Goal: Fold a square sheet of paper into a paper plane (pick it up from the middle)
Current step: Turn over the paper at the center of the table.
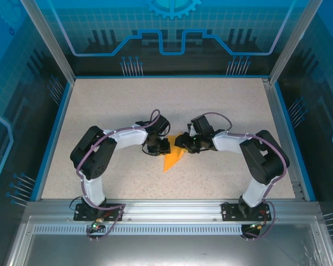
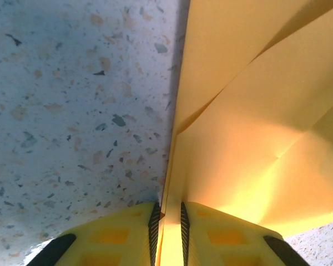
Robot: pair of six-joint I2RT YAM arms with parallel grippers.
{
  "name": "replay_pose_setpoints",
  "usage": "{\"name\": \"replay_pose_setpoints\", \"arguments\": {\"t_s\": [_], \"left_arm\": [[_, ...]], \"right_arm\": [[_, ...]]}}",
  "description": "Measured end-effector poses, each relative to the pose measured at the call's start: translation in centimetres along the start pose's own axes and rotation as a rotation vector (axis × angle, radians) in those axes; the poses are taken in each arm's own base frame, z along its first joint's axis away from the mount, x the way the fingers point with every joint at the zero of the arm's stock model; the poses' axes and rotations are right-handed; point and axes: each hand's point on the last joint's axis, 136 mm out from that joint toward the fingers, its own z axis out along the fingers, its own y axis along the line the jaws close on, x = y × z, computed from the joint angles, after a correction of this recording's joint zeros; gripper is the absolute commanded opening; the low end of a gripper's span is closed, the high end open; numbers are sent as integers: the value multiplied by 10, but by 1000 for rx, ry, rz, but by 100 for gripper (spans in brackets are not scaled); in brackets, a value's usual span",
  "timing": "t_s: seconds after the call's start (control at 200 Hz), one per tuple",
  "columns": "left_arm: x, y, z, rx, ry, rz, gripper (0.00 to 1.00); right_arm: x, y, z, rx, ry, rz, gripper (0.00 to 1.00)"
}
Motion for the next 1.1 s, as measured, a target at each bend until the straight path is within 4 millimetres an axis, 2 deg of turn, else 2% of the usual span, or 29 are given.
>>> {"name": "replay_pose_setpoints", "arguments": {"t_s": [0.095, 0.235, 0.55, 0.775, 1.1], "left_arm": [[0, 0, 0, -1, 0, 0, 21], [0, 0, 0, -1, -1, -2, 21], [0, 0, 0, -1, -1, -3, 20], [0, 0, 0, -2, -1, -3, 20], [0, 0, 0, -3, -1, -3, 20]], "right_arm": [[2, -8, -3, 45, -4, 5, 39], [0, 1, -11, 20, -16, -18, 38], [3, -7, -10, 50, -11, -5, 40], [13, -17, -8, 77, 16, 12, 41], [28, -21, -6, 109, 55, 41, 41]]}}
